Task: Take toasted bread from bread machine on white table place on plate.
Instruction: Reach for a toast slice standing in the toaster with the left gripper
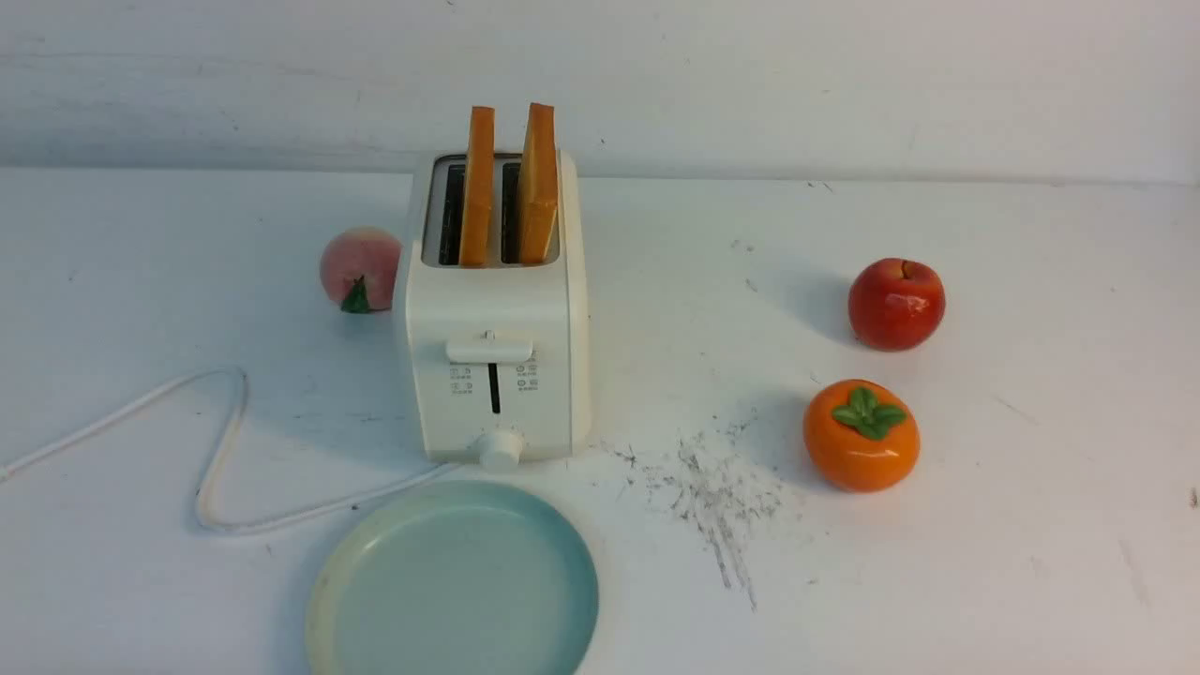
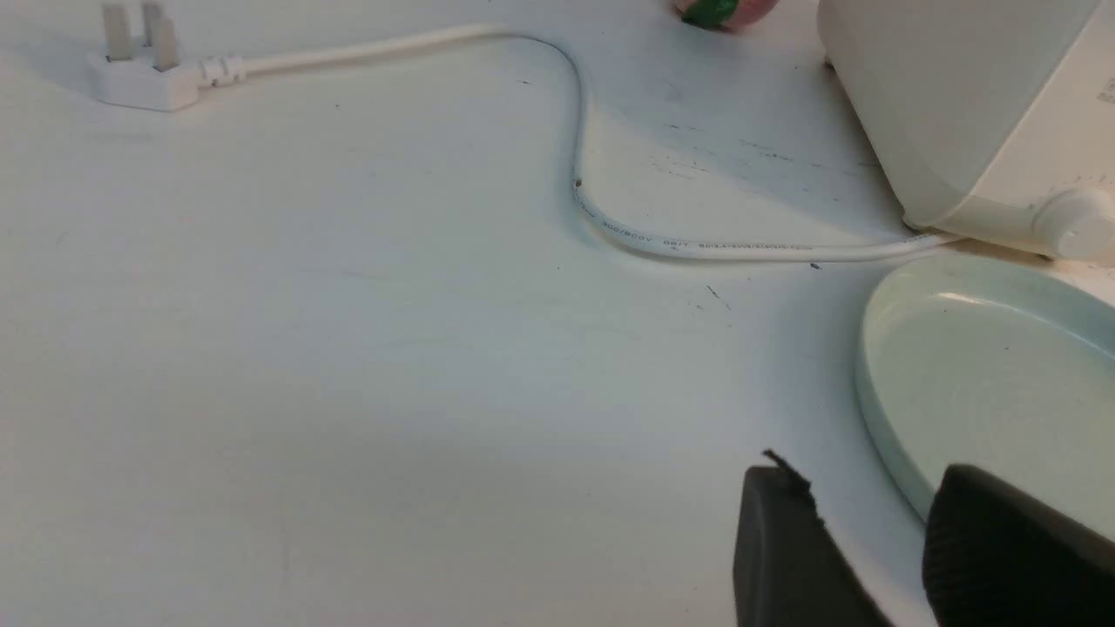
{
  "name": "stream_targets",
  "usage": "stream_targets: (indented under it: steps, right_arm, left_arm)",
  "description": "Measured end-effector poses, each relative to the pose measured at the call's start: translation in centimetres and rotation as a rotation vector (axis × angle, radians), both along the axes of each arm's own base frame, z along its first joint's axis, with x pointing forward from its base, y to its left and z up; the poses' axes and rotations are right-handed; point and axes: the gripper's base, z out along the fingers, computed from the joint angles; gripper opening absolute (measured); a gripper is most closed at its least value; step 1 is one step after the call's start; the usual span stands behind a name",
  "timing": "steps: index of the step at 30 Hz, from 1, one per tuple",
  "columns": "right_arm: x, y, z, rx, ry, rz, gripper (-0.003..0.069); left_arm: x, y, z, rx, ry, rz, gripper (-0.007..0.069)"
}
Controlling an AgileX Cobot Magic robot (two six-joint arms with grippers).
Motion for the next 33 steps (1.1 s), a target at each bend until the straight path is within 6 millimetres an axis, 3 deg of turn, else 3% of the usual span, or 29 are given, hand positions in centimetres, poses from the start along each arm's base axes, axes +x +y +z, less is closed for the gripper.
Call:
stream_targets:
  steps: [14, 21, 33]
  right_arm:
    - [0.0, 0.0, 0.0, 0.000, 0.000, 0.000, 0.0240]
    - [0.0, 0.0, 0.0, 0.000, 0.000, 0.000, 0.0240]
    - [0.0, 0.0, 0.0, 0.000, 0.000, 0.000, 0.0240]
  left_arm:
    - [0.0, 0.0, 0.0, 0.003, 0.000, 0.000, 0.0238]
    - [0.1, 0.4, 0.3, 0.114, -0.042, 0.007, 0.0238]
    - [0.5, 0.0, 2.3, -0.089, -0.258, 0.019, 0.0238]
